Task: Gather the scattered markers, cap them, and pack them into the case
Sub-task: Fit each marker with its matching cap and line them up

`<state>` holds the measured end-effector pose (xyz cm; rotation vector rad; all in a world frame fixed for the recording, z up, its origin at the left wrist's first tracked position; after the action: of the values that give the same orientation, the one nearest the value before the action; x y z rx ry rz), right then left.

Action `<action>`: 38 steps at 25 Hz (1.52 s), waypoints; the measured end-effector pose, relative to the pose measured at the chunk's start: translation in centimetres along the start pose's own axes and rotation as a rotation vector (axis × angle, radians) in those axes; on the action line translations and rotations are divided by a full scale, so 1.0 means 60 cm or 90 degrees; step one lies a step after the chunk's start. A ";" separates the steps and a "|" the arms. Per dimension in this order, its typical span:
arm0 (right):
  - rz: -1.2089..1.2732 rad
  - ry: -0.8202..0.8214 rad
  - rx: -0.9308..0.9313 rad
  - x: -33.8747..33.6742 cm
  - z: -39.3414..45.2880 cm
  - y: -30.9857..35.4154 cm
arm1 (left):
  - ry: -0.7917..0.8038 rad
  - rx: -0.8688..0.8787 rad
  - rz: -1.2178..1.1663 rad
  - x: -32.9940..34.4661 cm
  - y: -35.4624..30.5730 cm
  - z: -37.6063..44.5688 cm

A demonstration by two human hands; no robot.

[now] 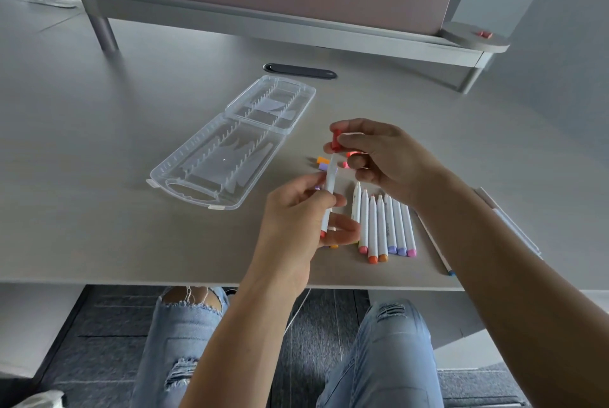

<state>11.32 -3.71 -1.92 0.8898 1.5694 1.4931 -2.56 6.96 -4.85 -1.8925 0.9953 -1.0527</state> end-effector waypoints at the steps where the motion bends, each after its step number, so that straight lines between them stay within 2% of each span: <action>1: -0.012 0.018 -0.005 0.001 -0.008 0.005 | 0.002 0.002 -0.002 0.001 -0.001 -0.003; 5: -0.131 0.043 -0.032 0.007 -0.032 0.022 | -0.006 0.017 0.005 -0.001 0.004 -0.002; 12: -0.104 0.002 -0.048 0.003 -0.051 0.019 | -0.023 0.035 -0.029 -0.003 0.010 0.006; 19: -0.087 -0.024 -0.064 -0.010 -0.056 0.004 | 0.093 -0.061 -0.206 0.007 0.011 -0.004; 23: -0.068 -0.029 -0.068 -0.011 -0.059 -0.004 | 0.095 -0.059 -0.189 0.009 0.016 -0.003; 32: -0.145 -0.036 -0.111 -0.004 -0.075 0.000 | 0.086 -0.038 -0.171 0.016 0.018 -0.006; 36: -0.117 -0.076 -0.059 -0.014 -0.059 0.006 | -0.004 0.041 -0.069 0.001 0.005 -0.015; 38: -0.199 -0.110 -0.010 -0.026 -0.046 0.005 | -0.074 0.088 -0.041 -0.018 -0.001 -0.019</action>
<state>9.54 -6.36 -1.52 0.7064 1.4892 1.1737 -3.96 7.69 -4.71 -1.8597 0.7799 -1.0102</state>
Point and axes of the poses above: each hand's wrist, its own z-axis towards the middle knuckle, its own x-axis out of the palm, y = z × x, the point moved 4 cm from there along z, towards the middle knuckle, and after that the axes turned 10 degrees about -x, right-handed, at the moved point
